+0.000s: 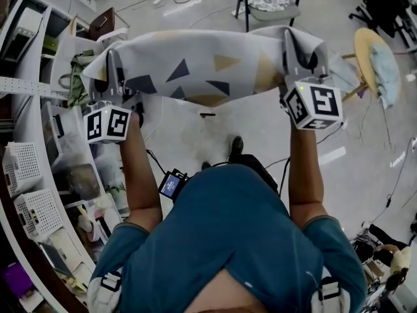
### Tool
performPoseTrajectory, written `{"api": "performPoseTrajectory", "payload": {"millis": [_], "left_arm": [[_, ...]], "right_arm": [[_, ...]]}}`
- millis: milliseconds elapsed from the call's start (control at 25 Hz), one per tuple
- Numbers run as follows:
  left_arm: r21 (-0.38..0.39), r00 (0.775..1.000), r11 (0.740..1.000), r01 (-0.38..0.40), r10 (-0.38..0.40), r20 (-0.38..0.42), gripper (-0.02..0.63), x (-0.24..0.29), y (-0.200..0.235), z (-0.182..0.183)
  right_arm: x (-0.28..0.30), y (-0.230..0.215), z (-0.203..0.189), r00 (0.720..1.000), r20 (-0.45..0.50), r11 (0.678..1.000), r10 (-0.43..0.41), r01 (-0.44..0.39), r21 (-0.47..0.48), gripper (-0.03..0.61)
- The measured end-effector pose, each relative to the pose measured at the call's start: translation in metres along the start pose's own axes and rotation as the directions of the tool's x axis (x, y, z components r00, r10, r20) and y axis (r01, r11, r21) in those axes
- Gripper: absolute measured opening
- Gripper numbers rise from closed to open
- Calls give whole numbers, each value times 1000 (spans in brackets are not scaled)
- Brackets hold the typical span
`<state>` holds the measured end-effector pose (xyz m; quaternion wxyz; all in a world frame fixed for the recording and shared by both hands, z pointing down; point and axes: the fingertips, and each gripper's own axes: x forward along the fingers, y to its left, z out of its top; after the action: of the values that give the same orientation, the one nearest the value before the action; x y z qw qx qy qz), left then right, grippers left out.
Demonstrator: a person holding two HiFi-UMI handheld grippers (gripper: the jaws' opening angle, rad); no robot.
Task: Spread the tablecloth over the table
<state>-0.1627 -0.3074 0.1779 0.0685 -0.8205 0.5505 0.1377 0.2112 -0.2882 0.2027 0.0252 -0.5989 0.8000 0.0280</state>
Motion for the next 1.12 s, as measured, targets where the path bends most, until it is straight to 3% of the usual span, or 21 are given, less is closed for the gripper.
{"api": "performPoseTrajectory", "payload": {"millis": [320,680,1120], "left_arm": [[22,999,999,-31,31,14,23,34,-5,-4],[-16,999,999,-51,51,15,23,57,22,-15],[-54,998,998,-29,26,-50,23,108,61,-61]], "right_arm": [[35,-28,4,999,34,1000,30,-30,2,15],[72,-24,6,999,21,999,30,-30,-18,15],[127,-28,-20,999,-30,999,-24,23,-42,15]]}}
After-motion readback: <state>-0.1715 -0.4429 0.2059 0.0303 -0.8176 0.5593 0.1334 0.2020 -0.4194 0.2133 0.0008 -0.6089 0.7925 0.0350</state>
